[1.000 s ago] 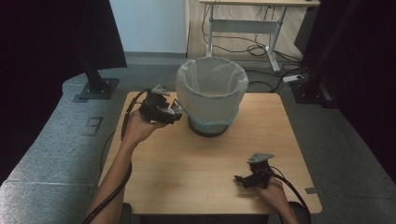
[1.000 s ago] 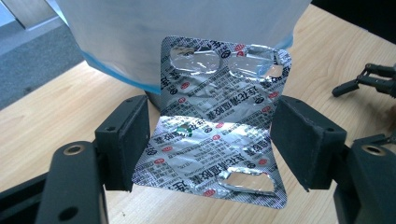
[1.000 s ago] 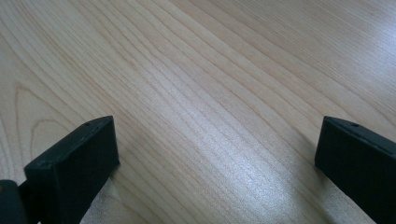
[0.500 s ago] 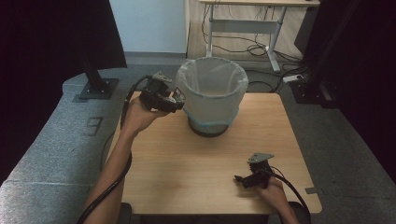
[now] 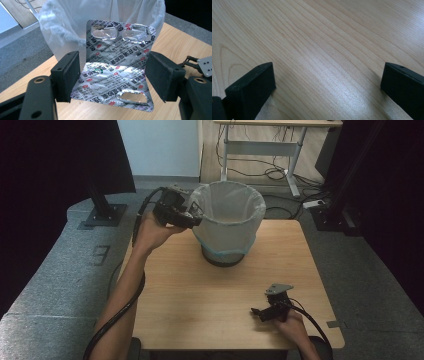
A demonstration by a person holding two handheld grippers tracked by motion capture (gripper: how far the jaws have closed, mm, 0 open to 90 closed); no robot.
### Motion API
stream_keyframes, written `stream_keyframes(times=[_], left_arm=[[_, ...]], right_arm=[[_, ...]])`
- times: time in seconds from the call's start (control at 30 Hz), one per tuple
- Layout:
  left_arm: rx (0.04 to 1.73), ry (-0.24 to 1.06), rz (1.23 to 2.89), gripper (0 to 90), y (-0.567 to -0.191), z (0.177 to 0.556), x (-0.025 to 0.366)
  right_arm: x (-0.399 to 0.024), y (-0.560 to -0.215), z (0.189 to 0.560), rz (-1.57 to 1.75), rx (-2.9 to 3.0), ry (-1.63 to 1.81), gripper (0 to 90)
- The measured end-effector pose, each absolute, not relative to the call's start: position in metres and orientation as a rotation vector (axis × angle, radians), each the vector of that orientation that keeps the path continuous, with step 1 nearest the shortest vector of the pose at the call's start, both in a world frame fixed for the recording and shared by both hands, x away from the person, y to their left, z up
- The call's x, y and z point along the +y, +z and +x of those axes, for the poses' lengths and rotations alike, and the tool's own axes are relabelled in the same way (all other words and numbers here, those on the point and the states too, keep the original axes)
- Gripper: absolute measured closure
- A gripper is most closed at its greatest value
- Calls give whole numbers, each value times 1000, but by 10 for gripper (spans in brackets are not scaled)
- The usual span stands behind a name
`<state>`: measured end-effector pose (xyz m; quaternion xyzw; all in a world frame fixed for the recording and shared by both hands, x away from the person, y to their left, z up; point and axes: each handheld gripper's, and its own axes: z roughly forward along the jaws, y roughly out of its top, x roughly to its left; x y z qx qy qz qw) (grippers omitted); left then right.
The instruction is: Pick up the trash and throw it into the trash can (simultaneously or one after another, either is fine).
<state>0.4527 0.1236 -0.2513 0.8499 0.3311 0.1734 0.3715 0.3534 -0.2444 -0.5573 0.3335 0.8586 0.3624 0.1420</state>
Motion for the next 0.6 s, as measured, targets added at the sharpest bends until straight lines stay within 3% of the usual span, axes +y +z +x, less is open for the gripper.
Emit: stream_keyframes(times=[0.6], left_arm=[[859,421,2148,289,-230,479,94]], right_arm=[[-244,-557,353,963,2478,1046,0]])
